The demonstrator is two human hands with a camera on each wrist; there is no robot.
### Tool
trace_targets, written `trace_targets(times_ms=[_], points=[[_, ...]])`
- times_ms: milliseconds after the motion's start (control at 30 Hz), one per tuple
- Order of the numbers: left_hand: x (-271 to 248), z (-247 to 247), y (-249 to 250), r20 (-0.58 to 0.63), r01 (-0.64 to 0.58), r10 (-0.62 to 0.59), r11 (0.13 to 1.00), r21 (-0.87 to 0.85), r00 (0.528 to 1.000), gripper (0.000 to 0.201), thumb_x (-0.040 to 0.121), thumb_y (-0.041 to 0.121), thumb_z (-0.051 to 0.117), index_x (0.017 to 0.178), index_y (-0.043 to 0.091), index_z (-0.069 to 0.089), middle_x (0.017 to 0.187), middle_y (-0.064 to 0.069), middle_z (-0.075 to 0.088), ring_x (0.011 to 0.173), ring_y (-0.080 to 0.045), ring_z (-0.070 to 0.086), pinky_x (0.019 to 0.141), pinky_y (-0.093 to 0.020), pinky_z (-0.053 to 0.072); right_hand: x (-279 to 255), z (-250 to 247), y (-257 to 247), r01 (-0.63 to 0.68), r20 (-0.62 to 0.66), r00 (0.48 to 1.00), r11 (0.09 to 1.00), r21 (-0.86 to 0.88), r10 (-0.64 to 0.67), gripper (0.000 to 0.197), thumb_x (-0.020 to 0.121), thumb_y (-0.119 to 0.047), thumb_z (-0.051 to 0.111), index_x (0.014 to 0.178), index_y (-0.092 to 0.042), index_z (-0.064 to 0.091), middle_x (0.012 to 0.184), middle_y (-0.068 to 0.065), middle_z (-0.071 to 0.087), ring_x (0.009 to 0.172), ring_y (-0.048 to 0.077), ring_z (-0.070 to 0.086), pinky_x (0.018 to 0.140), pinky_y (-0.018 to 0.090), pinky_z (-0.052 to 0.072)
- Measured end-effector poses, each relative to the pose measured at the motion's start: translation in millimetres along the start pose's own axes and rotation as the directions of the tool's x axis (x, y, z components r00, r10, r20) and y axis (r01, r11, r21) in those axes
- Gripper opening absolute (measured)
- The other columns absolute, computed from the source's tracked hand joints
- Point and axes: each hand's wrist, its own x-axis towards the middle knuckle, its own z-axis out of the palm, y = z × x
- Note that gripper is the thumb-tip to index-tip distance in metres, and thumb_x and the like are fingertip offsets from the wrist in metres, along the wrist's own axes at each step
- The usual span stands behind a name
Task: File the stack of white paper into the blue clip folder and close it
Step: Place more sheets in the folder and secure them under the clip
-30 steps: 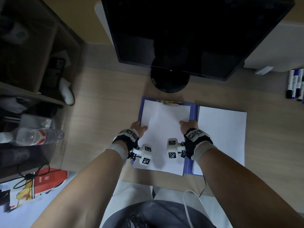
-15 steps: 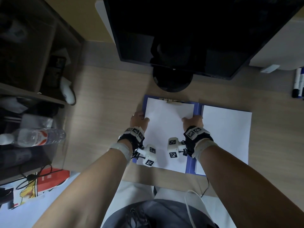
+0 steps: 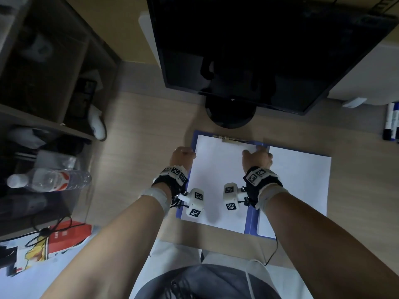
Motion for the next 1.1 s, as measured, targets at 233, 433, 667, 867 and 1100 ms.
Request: trace_targets(times_ms=[233, 433, 667, 867, 1100], points=[[1, 7, -9, 0.264, 0.095, -0.120, 0.990, 0.106, 0.957, 0.028, 0.093, 0.006, 0.047, 0.075, 0.027, 0.051, 0.078, 0.002, 0.053, 0.066, -0.012, 0.051, 0.064, -0.025, 0.043, 5, 12, -23, 0.070, 0.126, 0.988, 0.989, 0.133, -0.087, 0.050, 0.086, -0.023, 0.057, 0.135, -0.020, 0.047, 0.131, 0.013, 0.055, 0.110, 0.036, 0.058, 0.091, 0.044, 0.051], [0, 4, -7, 0.291, 0.107, -0.149, 0.982, 0.155, 0.945, 0.030, 0.095, 0.003, 0.042, 0.078, 0.026, 0.051, 0.080, 0.006, 0.053, 0.069, -0.009, 0.051, 0.066, -0.023, 0.044, -9, 13, -24, 0.276, 0.126, 0.940, 0.924, 0.267, -0.317, 0.033, 0.088, -0.011, 0.055, 0.119, -0.019, 0.065, 0.116, 0.001, 0.068, 0.100, 0.018, 0.063, 0.090, 0.037, 0.053], [-2, 4, -4, 0.343, -0.020, -0.115, 0.930, 0.366, 0.932, 0.045, 0.096, 0.005, 0.042, 0.141, 0.000, 0.040, 0.112, -0.002, 0.037, 0.104, -0.013, 0.035, 0.093, -0.023, 0.032, -29, 32, -41, 0.468, 0.072, 0.878, 0.879, 0.089, -0.474, 0.038, 0.083, -0.012, 0.053, 0.119, -0.024, 0.058, 0.128, 0.002, 0.056, 0.106, 0.024, 0.060, 0.088, 0.040, 0.052], [2, 0, -10, 0.318, 0.030, -0.107, 0.971, 0.238, 0.942, 0.046, 0.092, 0.003, 0.047, 0.139, 0.002, 0.045, 0.118, -0.013, 0.054, 0.102, -0.018, 0.048, 0.089, -0.029, 0.042, -20, 25, -42, 0.374, 0.016, 0.927, 0.925, 0.069, -0.376, 0.041, 0.088, -0.006, 0.048, 0.127, -0.015, 0.053, 0.128, 0.012, 0.055, 0.113, 0.034, 0.057, 0.084, 0.038, 0.050], [1, -4, 0, 0.424, 0.083, -0.204, 0.955, 0.286, 0.882, 0.045, 0.092, 0.000, 0.043, 0.137, 0.002, 0.045, 0.112, -0.013, 0.050, 0.107, -0.026, 0.050, 0.085, -0.031, 0.039, -28, 28, -44, 0.429, 0.233, 0.892, 0.888, -0.164, -0.388, 0.071, 0.086, -0.001, 0.041, 0.147, -0.037, 0.036, 0.144, 0.003, 0.050, 0.125, 0.028, 0.052, 0.099, 0.043, 0.049]])
